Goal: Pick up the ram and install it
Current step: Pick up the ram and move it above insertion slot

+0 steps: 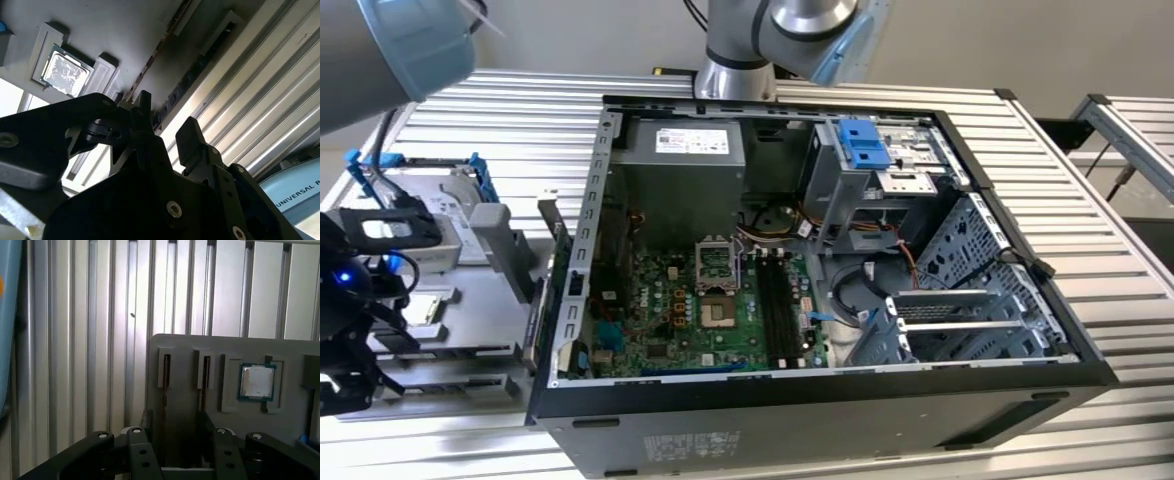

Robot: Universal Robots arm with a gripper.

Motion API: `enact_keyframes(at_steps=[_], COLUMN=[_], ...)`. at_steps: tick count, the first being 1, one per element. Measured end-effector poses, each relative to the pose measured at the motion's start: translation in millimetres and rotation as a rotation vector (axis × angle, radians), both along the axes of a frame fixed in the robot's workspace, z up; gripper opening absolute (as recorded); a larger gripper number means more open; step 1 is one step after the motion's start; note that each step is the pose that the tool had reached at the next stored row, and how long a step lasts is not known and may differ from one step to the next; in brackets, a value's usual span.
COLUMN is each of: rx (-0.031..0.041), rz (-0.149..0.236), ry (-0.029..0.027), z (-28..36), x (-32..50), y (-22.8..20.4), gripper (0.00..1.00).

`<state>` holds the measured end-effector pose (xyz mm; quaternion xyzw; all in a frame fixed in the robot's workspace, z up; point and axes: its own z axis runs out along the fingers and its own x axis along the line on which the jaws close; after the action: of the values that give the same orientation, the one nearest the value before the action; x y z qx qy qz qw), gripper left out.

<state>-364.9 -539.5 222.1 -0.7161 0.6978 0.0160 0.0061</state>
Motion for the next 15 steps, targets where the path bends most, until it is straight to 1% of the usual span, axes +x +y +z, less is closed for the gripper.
enact_keyframes(at_steps=[15], rx=[-0.0003], rz=[0.000], ry=[-0.0004], z=[-27.4], x=[0.1], y=[-0.6], gripper=[1.00])
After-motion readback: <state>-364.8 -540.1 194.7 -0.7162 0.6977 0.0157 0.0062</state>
